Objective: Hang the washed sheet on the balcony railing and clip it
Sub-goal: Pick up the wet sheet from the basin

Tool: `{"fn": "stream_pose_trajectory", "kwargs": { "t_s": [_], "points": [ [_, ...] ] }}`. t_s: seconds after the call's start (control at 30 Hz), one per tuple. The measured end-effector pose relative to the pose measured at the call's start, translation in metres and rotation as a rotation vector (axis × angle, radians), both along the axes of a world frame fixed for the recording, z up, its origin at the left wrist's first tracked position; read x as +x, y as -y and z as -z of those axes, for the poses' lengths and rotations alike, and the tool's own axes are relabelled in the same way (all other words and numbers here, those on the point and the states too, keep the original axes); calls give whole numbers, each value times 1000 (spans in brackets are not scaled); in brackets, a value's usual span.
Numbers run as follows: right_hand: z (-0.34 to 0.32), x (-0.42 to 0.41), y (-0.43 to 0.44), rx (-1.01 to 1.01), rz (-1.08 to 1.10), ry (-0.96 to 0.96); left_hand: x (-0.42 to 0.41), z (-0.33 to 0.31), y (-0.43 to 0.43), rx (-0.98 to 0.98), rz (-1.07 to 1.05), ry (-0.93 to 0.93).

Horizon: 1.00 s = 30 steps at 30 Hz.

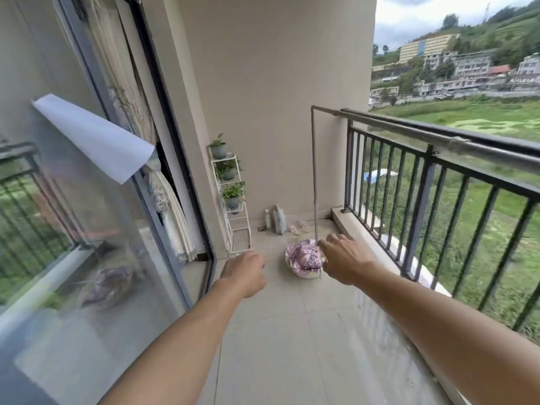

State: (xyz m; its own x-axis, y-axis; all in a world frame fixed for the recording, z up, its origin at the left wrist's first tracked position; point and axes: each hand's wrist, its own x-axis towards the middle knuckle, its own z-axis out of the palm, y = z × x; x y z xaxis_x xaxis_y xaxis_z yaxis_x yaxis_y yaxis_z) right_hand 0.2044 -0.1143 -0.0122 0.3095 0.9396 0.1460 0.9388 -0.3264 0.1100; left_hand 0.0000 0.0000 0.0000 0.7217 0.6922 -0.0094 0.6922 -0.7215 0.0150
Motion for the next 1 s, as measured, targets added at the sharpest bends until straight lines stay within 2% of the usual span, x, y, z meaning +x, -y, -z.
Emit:
{"fn": "stream_pose_trajectory", "kwargs": {
  "t_s": [0.27, 0.57, 0.8, 1.0],
  "points": [
    [11, 55, -135, -43, -78, -54, 45, 16, -110, -66, -67, -7],
    [64, 120, -312, -116, -93, -85, 107, 64, -283, -142, -93, -21],
    [80, 180, -438, -89, 47, -176, 167, 83, -439, -209, -38, -73],
    [98, 254, -504, -130, 160, -195, 241, 104, -535, -275, 32, -138]
  ]
}}
